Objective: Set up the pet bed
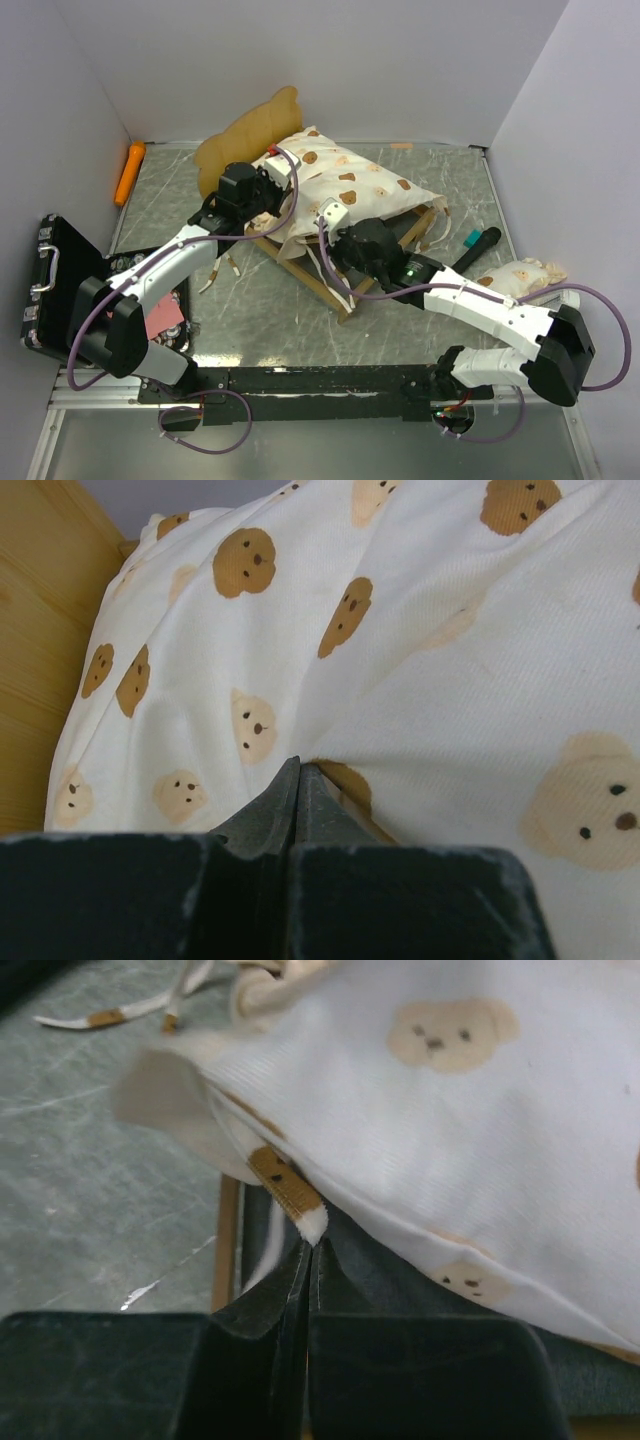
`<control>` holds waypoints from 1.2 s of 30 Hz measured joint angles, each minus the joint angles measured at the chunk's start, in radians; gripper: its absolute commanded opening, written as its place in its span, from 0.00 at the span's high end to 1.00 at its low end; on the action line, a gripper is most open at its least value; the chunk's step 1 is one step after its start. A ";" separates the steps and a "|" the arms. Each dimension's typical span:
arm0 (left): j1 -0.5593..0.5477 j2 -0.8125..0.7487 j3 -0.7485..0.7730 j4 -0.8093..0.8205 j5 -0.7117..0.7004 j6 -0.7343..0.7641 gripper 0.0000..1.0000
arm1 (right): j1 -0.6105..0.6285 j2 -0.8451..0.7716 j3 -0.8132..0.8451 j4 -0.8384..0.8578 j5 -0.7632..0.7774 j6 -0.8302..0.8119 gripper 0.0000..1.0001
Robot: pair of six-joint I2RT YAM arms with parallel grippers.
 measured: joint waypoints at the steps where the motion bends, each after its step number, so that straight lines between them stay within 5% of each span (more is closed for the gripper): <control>1: 0.000 0.000 0.003 -0.003 0.000 0.002 0.99 | 0.008 0.000 0.018 -0.011 -0.008 -0.002 1.00; 9: 0.000 0.000 0.021 -0.050 0.001 0.005 0.99 | 0.127 -0.008 0.185 -0.018 -0.061 -0.048 1.00; 26: 0.011 -0.201 0.060 -0.270 0.029 0.043 0.99 | 0.126 -0.100 0.207 -0.036 -0.082 -0.082 1.00; 36: 0.117 -0.252 0.029 -0.329 0.110 0.082 0.99 | 0.126 -0.071 0.219 -0.088 -0.111 -0.082 1.00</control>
